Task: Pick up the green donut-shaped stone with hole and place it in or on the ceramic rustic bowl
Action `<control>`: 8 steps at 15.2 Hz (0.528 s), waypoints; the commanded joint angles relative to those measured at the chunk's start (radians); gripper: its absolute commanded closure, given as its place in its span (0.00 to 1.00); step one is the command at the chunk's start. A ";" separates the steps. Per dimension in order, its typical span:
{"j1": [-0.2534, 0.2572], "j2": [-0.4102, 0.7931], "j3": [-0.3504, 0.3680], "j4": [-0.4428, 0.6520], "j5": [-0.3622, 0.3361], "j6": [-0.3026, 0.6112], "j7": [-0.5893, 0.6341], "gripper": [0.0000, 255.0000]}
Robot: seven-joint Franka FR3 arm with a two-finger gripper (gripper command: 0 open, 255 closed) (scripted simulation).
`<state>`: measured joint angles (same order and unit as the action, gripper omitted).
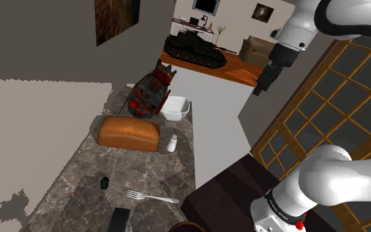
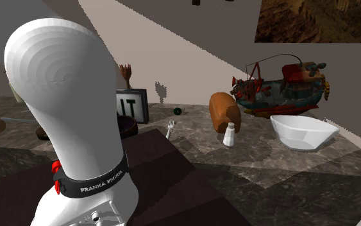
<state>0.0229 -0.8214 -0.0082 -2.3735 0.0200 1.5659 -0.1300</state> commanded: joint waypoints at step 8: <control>0.024 0.150 0.137 -0.025 0.088 0.109 0.186 0.00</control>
<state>0.0442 -0.6929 0.1102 -2.3990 0.0963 1.6623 0.0276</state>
